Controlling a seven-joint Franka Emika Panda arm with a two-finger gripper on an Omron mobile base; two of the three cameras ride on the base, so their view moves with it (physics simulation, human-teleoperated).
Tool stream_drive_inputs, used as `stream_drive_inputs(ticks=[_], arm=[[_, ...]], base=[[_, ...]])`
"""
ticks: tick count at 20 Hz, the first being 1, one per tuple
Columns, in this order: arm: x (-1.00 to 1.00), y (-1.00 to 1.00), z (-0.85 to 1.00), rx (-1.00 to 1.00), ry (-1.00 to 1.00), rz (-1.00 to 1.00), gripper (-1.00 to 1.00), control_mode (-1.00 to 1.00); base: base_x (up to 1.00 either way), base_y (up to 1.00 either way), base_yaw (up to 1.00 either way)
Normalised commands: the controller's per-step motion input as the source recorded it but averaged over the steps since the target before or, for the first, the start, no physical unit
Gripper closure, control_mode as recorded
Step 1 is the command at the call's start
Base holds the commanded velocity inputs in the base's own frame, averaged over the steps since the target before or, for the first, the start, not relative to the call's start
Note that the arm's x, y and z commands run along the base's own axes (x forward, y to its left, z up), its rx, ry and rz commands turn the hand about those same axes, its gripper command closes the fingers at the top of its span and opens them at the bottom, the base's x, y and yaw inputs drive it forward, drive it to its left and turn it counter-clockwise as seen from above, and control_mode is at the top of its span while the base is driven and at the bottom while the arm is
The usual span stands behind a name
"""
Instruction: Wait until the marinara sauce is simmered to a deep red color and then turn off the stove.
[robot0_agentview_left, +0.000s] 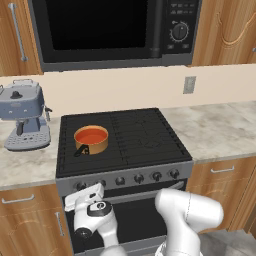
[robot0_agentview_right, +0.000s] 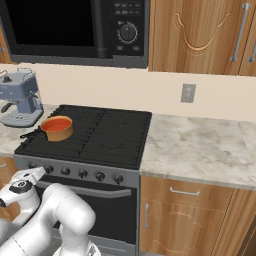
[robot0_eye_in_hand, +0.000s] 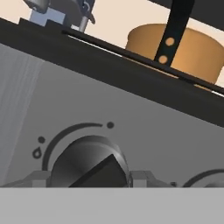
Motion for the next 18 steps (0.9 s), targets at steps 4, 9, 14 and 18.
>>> stream_drive_inputs(ticks=[4, 9, 14, 18], arm=[[-0.06, 0.0, 0.0, 0.21, 0.0, -0.08, 1.0, -1.0], [-0.08, 0.0, 0.0, 0.21, 0.0, -0.08, 1.0, -1.0], [-0.07, 0.0, 0.0, 0.23, 0.0, -0.09, 1.0, -1.0], [-0.07, 0.0, 0.0, 0.25, 0.0, -0.09, 1.0, -1.0]], base=[[0.0, 0.0, 0.0], [0.0, 0.0, 0.0], [0.0, 0.0, 0.0], [0.0, 0.0, 0.0]])
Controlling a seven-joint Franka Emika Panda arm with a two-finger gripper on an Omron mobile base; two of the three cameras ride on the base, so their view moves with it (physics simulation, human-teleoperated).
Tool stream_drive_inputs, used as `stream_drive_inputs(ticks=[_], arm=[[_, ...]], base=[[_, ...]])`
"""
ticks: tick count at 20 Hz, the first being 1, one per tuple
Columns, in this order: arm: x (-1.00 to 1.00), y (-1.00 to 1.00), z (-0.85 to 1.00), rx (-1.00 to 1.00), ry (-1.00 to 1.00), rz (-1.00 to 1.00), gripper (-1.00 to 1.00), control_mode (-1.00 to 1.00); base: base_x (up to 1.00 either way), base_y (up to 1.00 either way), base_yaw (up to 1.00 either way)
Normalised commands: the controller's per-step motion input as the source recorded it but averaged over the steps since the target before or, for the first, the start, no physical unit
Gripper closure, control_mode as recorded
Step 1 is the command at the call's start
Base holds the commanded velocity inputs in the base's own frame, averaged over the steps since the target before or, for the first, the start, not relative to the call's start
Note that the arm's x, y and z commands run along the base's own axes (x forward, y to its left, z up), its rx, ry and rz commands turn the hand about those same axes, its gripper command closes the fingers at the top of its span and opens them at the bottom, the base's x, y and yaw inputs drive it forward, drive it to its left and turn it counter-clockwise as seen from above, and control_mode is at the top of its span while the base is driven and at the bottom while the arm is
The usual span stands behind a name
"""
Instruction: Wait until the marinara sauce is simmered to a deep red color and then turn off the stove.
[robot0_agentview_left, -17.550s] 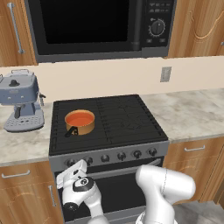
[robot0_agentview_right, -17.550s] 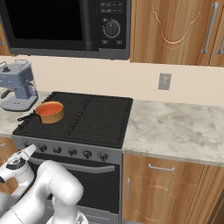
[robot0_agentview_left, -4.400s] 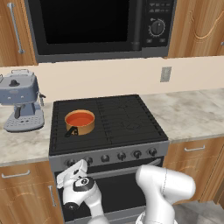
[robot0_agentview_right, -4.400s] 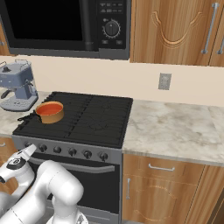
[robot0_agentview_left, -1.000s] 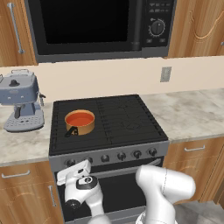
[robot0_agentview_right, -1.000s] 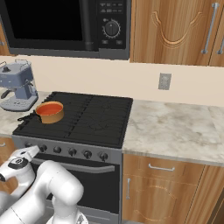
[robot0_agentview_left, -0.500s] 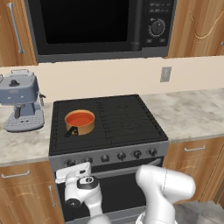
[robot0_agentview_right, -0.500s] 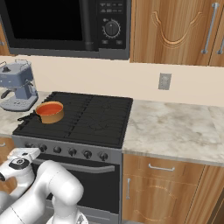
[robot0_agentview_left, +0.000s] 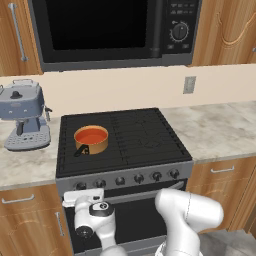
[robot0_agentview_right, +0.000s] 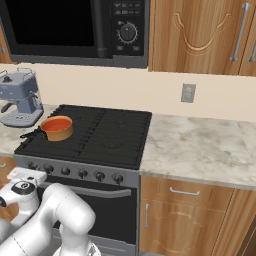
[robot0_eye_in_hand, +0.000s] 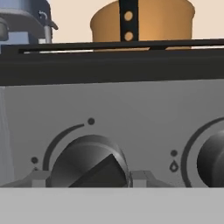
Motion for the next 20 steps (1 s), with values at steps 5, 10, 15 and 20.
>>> stream_drive_inputs(ticks=[5, 10, 15, 20], arm=[[-0.08, 0.0, 0.0, 0.25, 0.0, -0.11, 1.0, -1.0], [-0.1, 0.0, -0.02, 0.24, 0.0, -0.12, 1.0, -1.0], [-0.05, 0.0, -0.03, 0.24, 0.0, -0.12, 1.0, -1.0], [-0.01, 0.01, 0.0, 0.24, 0.0, -0.14, 1.0, -1.0]], base=[[0.0, 0.0, 0.0], [0.0, 0.0, 0.0], [0.0, 0.0, 0.0], [0.0, 0.0, 0.0]])
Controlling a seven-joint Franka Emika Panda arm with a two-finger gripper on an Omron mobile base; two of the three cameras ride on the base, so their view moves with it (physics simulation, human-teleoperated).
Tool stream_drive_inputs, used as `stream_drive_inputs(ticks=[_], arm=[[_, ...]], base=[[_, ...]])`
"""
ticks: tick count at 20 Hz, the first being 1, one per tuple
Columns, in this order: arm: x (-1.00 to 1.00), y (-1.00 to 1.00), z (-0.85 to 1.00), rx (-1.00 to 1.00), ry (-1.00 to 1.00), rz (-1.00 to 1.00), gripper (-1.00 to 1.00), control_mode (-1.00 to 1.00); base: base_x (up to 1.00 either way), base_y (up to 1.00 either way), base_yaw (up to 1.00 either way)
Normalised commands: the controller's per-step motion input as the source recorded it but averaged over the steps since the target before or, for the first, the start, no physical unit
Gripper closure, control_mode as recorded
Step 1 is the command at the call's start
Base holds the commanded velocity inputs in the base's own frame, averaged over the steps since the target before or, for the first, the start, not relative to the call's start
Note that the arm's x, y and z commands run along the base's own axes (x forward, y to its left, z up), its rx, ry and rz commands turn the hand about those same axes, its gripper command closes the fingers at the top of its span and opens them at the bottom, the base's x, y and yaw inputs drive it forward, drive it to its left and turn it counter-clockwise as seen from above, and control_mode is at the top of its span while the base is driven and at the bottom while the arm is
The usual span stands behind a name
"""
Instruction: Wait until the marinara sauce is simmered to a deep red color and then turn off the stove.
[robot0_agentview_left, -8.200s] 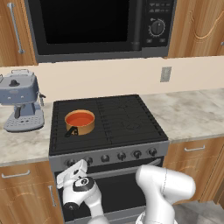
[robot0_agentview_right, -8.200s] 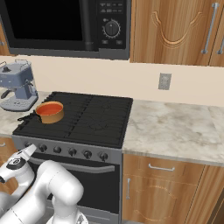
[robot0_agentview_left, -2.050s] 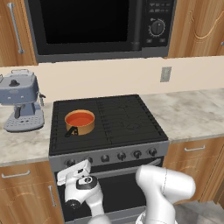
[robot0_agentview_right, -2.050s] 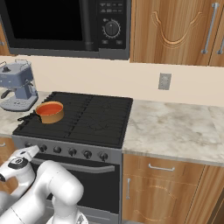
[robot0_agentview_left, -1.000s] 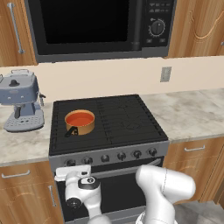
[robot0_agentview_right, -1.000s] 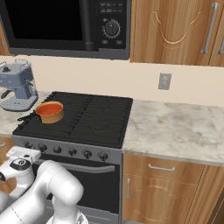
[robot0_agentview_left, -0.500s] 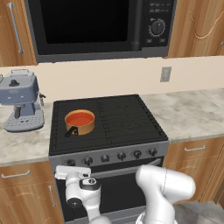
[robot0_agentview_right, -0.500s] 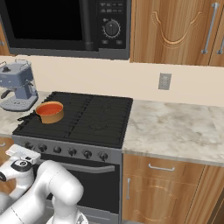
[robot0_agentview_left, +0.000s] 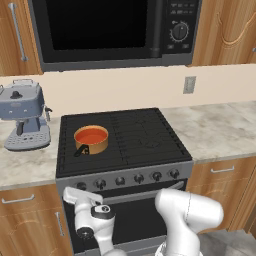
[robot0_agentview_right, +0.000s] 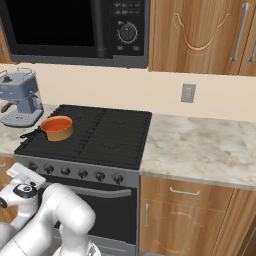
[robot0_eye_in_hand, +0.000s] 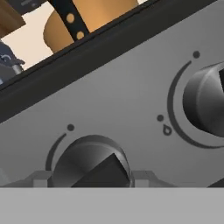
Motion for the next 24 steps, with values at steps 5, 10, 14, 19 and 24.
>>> stream_drive_inputs(ticks=[5, 10, 14, 19, 24], arm=[[0.0, 0.07, 0.0, 0.24, 0.0, -0.15, 1.0, -1.0], [0.0, 0.15, 0.0, 0.22, 0.03, -0.15, 1.0, -1.0], [0.0, 0.15, 0.0, 0.22, 0.04, -0.16, 1.0, -1.0], [-0.01, 0.15, 0.0, 0.22, 0.03, -0.17, 1.0, -1.0], [-0.03, 0.14, 0.0, 0.24, 0.02, -0.18, 1.0, -1.0]], base=[[0.0, 0.0, 0.0], [0.0, 0.0, 0.0], [0.0, 0.0, 0.0], [0.0, 0.0, 0.0], [0.0, 0.0, 0.0]])
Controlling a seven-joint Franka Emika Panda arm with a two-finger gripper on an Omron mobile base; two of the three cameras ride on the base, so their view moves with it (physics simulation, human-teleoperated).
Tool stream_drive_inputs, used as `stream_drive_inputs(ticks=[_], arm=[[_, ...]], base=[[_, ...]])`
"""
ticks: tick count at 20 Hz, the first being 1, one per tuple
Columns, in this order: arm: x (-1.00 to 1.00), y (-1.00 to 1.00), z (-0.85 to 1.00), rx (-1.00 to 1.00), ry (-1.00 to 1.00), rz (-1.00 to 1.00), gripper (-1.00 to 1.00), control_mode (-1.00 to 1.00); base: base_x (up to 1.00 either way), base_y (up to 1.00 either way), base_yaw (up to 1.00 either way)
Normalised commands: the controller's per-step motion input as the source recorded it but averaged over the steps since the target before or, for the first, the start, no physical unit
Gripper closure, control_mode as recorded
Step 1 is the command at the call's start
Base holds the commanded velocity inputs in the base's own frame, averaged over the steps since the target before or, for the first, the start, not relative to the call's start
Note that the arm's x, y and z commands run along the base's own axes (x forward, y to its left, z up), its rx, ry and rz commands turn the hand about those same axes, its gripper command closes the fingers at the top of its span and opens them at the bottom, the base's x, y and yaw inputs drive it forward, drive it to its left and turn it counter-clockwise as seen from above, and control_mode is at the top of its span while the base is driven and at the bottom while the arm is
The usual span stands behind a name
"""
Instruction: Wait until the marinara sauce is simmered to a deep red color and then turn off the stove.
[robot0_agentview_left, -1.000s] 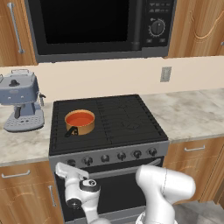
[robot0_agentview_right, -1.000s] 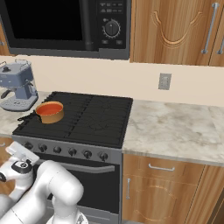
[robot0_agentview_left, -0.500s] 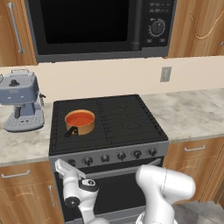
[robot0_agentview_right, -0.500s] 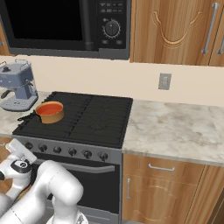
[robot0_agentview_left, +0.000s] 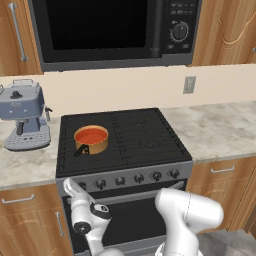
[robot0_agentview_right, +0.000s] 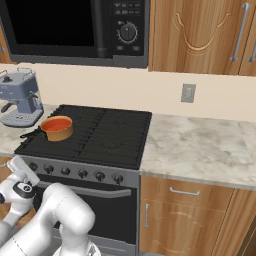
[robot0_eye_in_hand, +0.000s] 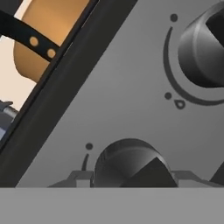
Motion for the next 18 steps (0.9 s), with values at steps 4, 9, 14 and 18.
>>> stream_drive_inputs(ticks=[4, 9, 14, 18], arm=[[-0.06, 0.15, -0.02, 0.25, 0.02, -0.19, 1.0, -1.0], [-0.1, 0.17, -0.08, 0.26, 0.02, -0.2, 1.0, -1.0], [-0.13, 0.15, -0.08, 0.28, 0.02, -0.21, 1.0, -1.0], [-0.15, 0.19, -0.07, 0.28, 0.04, -0.22, 1.0, -1.0]], base=[[0.0, 0.0, 0.0], [0.0, 0.0, 0.0], [0.0, 0.0, 0.0], [0.0, 0.0, 0.0]])
